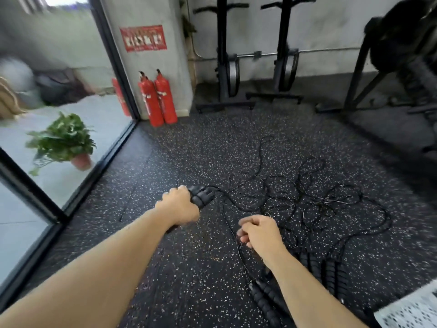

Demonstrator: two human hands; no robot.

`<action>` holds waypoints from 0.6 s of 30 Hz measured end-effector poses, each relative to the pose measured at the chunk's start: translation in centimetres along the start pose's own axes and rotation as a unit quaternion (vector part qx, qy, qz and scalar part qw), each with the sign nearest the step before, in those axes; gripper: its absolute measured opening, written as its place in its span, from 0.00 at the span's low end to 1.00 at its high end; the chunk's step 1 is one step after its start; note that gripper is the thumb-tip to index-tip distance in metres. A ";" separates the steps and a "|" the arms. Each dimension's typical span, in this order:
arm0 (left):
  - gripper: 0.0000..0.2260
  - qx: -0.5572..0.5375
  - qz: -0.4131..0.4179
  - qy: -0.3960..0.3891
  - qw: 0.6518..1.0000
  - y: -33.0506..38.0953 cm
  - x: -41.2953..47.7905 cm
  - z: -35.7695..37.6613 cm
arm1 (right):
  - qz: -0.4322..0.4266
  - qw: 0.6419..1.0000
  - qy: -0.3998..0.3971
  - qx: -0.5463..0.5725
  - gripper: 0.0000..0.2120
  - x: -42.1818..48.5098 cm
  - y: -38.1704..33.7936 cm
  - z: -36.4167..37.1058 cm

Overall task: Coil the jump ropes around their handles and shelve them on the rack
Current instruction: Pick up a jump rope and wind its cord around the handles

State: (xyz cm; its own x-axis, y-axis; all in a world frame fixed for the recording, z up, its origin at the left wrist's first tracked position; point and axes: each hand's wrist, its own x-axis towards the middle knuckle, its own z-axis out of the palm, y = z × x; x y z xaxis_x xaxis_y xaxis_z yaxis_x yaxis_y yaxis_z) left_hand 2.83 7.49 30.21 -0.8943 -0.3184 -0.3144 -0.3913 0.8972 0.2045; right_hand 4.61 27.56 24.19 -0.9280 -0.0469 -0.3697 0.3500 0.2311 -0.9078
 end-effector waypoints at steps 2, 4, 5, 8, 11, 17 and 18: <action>0.22 -0.002 0.018 -0.008 1.000 0.1 -2.3 -2.3 | -0.012 1.000 0.011 0.009 0.10 -1.7 -1.0 0.0; 0.25 -0.010 0.030 -0.020 0.999 0.1 -4.6 -4.0 | -0.026 0.999 0.027 0.001 0.09 -3.3 -2.1 0.1; 0.26 -0.018 0.038 -0.025 0.999 0.2 -5.6 -4.8 | -0.038 0.999 0.036 -0.014 0.07 -3.9 -2.6 0.1; 0.26 -0.038 0.061 -0.044 0.996 0.6 -8.5 -7.0 | -0.084 0.989 0.056 -0.113 0.12 -5.9 -4.3 0.3; 0.23 -0.086 0.084 -0.080 0.990 0.9 -10.8 -9.0 | -0.113 0.981 0.076 -0.141 0.30 -7.4 -5.8 0.6; 0.15 -0.196 0.103 -0.191 0.956 1.2 -12.8 -10.9 | -0.172 0.960 0.124 -0.181 0.32 -8.1 -8.4 1.5; 0.14 -0.225 0.107 -0.211 0.945 1.1 -12.9 -11.3 | -0.175 0.960 0.126 -0.178 0.27 -7.8 -8.7 1.8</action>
State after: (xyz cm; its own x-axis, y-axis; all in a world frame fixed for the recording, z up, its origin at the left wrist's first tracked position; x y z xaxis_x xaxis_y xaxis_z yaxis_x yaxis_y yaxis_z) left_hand 11.46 9.15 44.93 -0.8347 0.0907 -0.5432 -0.3489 0.6760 0.6490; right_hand 9.05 24.21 34.61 -0.9980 0.0434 0.0467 -0.0142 0.5631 -0.8263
